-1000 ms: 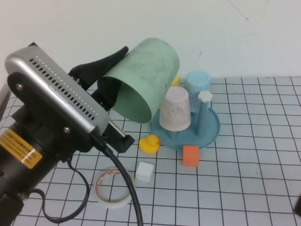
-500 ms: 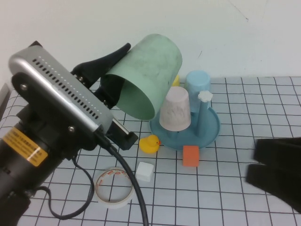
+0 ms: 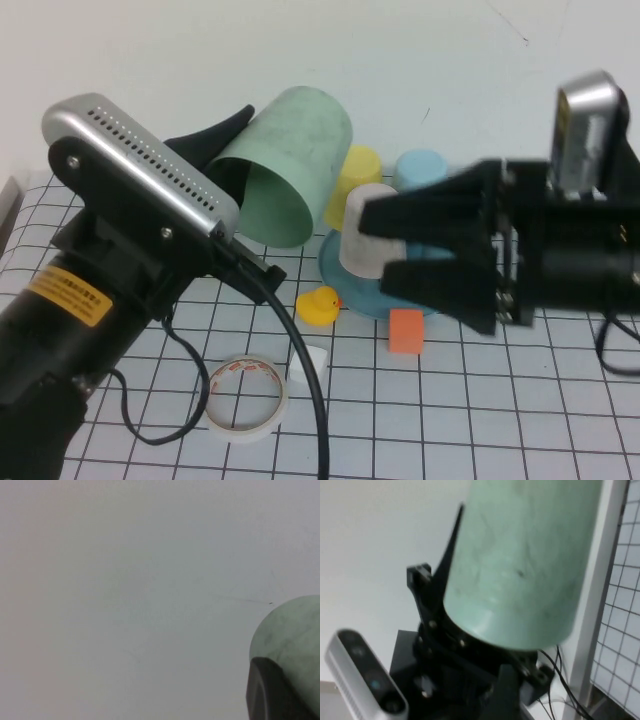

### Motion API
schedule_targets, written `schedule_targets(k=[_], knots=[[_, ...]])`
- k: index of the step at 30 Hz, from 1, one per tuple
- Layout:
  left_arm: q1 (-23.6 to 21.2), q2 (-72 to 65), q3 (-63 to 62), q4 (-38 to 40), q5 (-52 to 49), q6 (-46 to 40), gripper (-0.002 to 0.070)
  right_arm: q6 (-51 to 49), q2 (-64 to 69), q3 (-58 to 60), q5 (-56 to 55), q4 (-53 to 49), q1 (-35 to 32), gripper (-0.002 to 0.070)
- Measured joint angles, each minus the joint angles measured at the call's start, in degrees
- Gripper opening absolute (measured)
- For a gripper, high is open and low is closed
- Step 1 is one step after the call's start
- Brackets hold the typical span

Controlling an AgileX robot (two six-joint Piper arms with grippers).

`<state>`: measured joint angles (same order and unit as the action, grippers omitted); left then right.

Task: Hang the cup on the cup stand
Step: Adjust the cup with two arms

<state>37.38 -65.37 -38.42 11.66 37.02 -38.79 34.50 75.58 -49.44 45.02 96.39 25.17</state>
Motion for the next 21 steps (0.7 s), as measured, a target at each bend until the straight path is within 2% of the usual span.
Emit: schedule_targets(k=[9,21], knots=[[0.0,0.0,0.0,12.2,0.0,-7.9,0.0011,-1.1,5.0,-7.2,-0.1,0.0,0.0,0.0617],[0.0,0.0,0.0,13.6,0.0,-7.0,0.0011,-2.5,10.7,-13.7,-0.8,0.1,0.0,0.0617]])
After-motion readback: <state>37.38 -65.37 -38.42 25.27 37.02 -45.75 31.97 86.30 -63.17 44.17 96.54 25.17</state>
